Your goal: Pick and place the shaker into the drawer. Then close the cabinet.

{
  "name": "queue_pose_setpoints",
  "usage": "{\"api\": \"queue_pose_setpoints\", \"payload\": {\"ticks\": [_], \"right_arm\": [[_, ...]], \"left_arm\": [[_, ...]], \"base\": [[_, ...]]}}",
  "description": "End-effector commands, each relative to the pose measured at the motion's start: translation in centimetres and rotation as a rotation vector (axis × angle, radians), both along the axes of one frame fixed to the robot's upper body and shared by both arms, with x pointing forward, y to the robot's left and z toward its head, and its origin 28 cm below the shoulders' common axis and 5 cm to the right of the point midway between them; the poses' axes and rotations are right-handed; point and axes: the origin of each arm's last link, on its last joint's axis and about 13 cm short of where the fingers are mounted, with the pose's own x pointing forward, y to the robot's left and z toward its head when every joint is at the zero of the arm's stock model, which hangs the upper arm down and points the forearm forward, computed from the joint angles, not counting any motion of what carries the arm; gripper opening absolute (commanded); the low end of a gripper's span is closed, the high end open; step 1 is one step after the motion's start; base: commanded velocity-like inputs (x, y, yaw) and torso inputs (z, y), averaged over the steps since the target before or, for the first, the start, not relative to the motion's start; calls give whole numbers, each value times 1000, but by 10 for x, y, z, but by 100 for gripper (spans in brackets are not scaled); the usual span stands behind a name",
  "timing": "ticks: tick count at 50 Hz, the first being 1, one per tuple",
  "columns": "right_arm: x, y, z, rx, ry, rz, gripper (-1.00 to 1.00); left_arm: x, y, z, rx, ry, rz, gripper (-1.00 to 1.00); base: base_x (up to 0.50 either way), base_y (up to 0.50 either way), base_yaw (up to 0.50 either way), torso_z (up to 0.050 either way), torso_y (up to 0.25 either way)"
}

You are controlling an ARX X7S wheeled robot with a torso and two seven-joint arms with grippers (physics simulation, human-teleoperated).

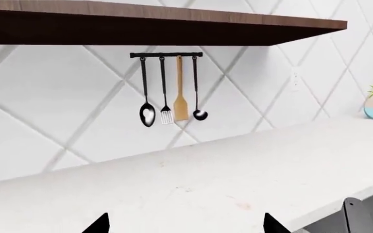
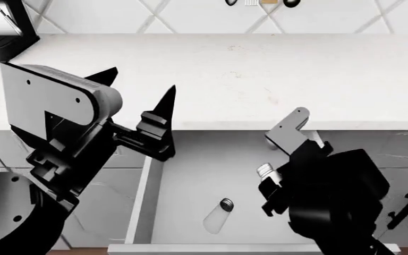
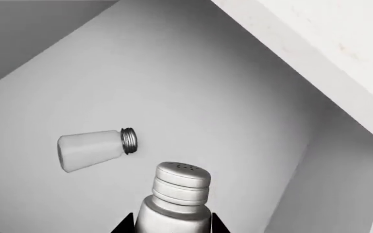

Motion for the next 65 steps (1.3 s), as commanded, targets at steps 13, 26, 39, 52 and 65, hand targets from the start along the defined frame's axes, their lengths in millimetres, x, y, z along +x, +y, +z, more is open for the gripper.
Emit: {"api": "queue_pose_setpoints", "payload": {"ticks": [13,26,39,52,65], "right_arm": [[15,-5,-49,18,182,-129,-100],[23,-2,-64,20,214,-135,-100],[22,-6,-34,92,59,-192,100],[-35,-6,50,197,-366,-141,100],[-78,10,97,464,-938,-200,100]], "left_arm": [[-7,0,-7,-5,23,-9,100],[-11,0,-5,1,20,-16,100],[-12,-1,-5,-2,20,-25,100],[-12,-2,-5,-18,17,-15,100],[-7,-1,-9,-80,36,49,100]], "base": [[0,0,0,0,0],[0,0,0,0,1],[0,0,0,0,0],[0,0,0,0,0],[-7,0,0,0,0]]}}
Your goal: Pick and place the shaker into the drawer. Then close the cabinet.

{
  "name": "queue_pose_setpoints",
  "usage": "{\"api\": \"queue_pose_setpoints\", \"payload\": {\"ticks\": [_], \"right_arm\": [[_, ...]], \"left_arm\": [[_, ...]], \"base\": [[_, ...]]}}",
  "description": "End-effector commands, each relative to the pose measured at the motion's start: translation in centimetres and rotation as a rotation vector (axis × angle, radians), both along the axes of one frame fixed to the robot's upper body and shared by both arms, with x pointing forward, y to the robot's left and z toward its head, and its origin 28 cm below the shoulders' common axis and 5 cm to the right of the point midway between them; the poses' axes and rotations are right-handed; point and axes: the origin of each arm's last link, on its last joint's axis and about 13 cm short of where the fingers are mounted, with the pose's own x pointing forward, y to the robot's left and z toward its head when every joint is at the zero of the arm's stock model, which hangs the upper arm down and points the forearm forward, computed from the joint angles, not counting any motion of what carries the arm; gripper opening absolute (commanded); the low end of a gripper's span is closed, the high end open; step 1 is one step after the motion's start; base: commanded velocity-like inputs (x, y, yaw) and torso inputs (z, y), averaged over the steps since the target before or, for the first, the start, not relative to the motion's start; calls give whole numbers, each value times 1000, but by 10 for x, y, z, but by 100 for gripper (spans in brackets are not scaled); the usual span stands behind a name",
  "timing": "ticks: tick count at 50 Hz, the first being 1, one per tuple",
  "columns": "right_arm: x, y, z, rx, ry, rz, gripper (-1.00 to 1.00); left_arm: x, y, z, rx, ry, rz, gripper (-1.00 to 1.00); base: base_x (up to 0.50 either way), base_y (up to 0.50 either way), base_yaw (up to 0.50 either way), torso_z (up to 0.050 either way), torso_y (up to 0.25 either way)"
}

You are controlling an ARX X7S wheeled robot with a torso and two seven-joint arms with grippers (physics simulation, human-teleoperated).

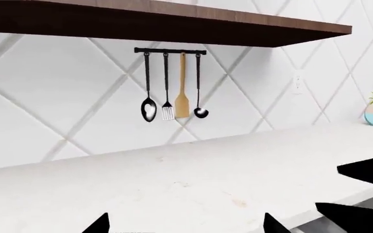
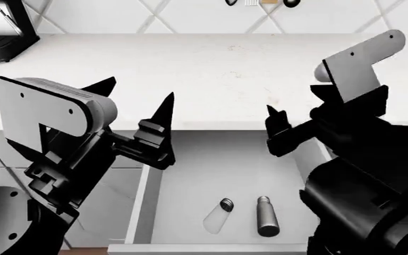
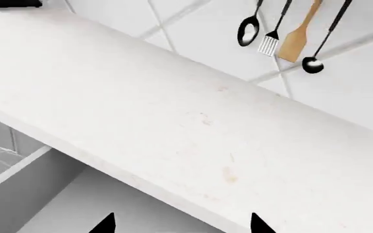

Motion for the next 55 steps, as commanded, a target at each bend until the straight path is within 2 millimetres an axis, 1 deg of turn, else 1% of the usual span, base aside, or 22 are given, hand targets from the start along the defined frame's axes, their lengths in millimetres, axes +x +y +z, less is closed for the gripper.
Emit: {"api": "queue_pose_setpoints", "payload": {"ticks": [1,13,17,21,26,39,55], "right_arm": [[-38,5,27,178,-389,-51,100],[-37,4,24,219,-423,-87,100],[-37,7,22,207,-421,-91,100],[-37,12,22,179,-424,-91,100],[-36,16,20,149,-426,-101,100],[-31,18,14,117,-415,-119,100],[-32,19,11,86,-414,-134,100]], "left_arm": [[3,1,-3,-41,14,41,100],[1,-2,-1,-37,15,32,100],[2,-2,-2,-36,16,33,100],[3,-2,1,-37,17,32,100],[3,-2,-4,-43,26,30,100],[5,-2,-9,-47,37,32,100],[4,-3,-11,-44,42,32,100]], "base": [[-406,0,0,0,0],[-500,0,0,0,0],[-500,195,0,0,0],[-391,451,0,0,0],[-276,499,0,0,0],[-234,500,0,0,0],[-203,500,0,0,0]]}}
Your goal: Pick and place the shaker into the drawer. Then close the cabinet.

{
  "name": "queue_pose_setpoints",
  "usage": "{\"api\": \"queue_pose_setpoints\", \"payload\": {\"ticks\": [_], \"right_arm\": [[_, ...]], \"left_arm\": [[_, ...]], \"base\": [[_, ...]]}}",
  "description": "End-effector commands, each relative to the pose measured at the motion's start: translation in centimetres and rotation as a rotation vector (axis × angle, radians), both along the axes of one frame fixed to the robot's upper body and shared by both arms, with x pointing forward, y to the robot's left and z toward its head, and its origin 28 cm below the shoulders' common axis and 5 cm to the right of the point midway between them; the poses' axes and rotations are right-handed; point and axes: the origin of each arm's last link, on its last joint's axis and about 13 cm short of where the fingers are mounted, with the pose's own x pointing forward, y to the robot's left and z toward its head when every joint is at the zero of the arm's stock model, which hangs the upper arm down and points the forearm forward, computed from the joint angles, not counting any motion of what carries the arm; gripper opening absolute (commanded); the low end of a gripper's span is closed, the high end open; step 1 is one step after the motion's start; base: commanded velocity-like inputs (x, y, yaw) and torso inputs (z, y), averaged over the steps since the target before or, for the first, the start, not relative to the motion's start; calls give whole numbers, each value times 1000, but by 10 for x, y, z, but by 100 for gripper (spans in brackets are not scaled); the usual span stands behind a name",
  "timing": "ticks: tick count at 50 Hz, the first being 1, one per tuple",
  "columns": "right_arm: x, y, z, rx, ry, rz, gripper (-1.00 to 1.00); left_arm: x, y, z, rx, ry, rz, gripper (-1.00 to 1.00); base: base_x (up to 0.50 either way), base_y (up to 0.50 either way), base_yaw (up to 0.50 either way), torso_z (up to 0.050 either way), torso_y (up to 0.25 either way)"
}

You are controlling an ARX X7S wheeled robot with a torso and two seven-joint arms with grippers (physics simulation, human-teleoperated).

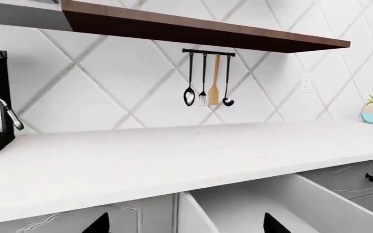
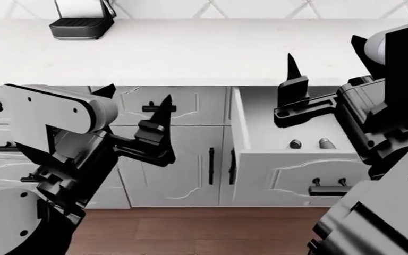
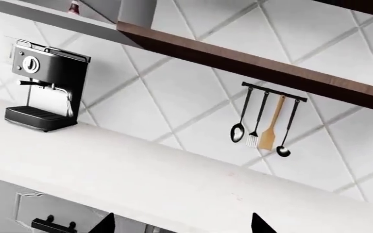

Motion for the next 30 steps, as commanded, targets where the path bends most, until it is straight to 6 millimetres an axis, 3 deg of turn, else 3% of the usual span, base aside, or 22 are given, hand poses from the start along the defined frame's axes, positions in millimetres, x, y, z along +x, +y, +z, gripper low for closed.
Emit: {"api": "queue_pose_setpoints", "payload": {"ticks": [1,30], "right_arm": [[0,1,-2,-18,0,-14,100],[4,4,-8,-19,18,-4,100]], "left_arm": [[0,-1,-2,1,5,-2,100],[-1,-2,-6,2,13,-6,100]], "base": [[-152,500,0,0,0],[-121,500,0,0,0]]}}
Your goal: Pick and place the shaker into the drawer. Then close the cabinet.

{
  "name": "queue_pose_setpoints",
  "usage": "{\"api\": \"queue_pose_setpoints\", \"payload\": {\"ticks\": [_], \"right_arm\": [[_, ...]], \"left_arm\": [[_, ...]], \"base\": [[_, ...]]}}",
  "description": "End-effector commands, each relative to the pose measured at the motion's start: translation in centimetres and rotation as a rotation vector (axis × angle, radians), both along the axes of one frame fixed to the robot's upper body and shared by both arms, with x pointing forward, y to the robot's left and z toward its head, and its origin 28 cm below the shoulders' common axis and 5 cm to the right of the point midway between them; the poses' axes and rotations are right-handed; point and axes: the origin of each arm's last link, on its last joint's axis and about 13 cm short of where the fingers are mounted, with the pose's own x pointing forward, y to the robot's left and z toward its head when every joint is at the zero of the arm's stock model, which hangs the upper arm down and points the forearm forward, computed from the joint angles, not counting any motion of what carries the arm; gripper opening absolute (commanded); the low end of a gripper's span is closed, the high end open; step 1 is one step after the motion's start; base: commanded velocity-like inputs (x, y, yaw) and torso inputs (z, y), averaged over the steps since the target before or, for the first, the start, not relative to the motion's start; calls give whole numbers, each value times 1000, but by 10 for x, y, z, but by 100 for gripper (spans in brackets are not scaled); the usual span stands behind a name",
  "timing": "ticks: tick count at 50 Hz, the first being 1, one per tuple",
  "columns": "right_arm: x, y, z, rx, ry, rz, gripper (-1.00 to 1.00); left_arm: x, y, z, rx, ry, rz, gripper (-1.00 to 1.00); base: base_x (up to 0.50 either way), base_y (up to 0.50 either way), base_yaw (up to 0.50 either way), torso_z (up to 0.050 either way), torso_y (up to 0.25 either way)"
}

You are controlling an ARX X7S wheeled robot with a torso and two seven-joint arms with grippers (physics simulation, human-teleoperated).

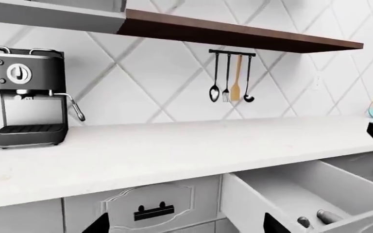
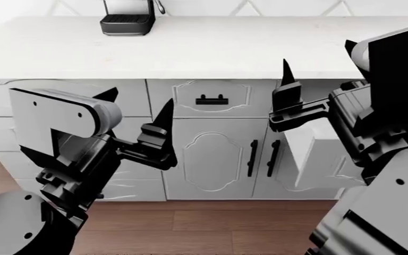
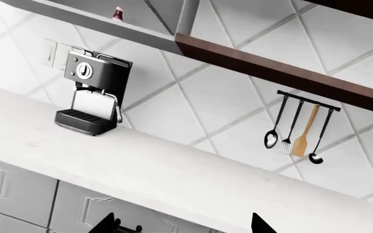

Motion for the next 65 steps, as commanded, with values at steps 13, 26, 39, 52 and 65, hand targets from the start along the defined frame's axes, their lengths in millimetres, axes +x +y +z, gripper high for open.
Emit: {"api": "queue_pose_setpoints", "payload": {"ticks": [13,26,39,52,65], "right_arm": [[60,13,-27,-14,110,53,100],[110,24,-70,110,80,144,100],[150,22,-173,246,303,45,100],[138,21,-249,268,465,-24,100],[107,23,-306,301,560,-71,100]], "left_arm": [[62,-8,-39,22,48,219,100],[98,-5,-88,63,24,420,100],[148,4,-191,217,161,640,100],[135,9,-244,293,268,694,100],[125,9,-255,321,351,616,100]], "base": [[-5,112,0,0,0],[0,0,0,0,0],[0,0,0,0,0],[0,0,0,0,0],[0,0,0,0,0]]}}
